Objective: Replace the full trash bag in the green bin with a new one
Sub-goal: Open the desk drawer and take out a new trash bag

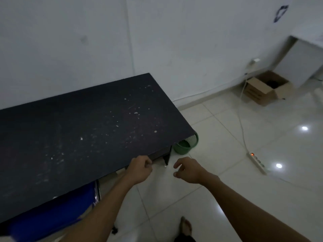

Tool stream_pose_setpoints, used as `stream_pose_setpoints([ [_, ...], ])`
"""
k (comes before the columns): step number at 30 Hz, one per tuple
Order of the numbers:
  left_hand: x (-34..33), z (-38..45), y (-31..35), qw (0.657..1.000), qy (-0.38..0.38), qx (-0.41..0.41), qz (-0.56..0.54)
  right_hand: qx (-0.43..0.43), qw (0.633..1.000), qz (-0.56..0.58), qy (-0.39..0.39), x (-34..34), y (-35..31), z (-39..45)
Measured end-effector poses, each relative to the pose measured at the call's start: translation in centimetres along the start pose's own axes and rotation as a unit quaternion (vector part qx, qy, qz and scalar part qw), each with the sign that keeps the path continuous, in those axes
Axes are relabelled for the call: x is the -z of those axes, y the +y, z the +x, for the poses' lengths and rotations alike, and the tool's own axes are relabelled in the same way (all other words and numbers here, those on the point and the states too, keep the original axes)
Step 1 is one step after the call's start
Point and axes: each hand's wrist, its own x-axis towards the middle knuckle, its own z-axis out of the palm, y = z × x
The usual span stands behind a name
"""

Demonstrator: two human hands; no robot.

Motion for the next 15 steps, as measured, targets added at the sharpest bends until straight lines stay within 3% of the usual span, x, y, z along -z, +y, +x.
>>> stream_pose_setpoints([
  [7, -1.2, -0.7, 1.9, 0.991, 0.056, 0.096, -0.077, 0.057, 0.996, -0.042, -0.054, 1.9, 0.8, 3.5],
  [15, -2.7, -4.0, 0.3, 0.97, 0.091, 0.187, -0.122, 0.116, 0.986, -0.046, -0.112, -0.5, 0.1, 4.8],
])
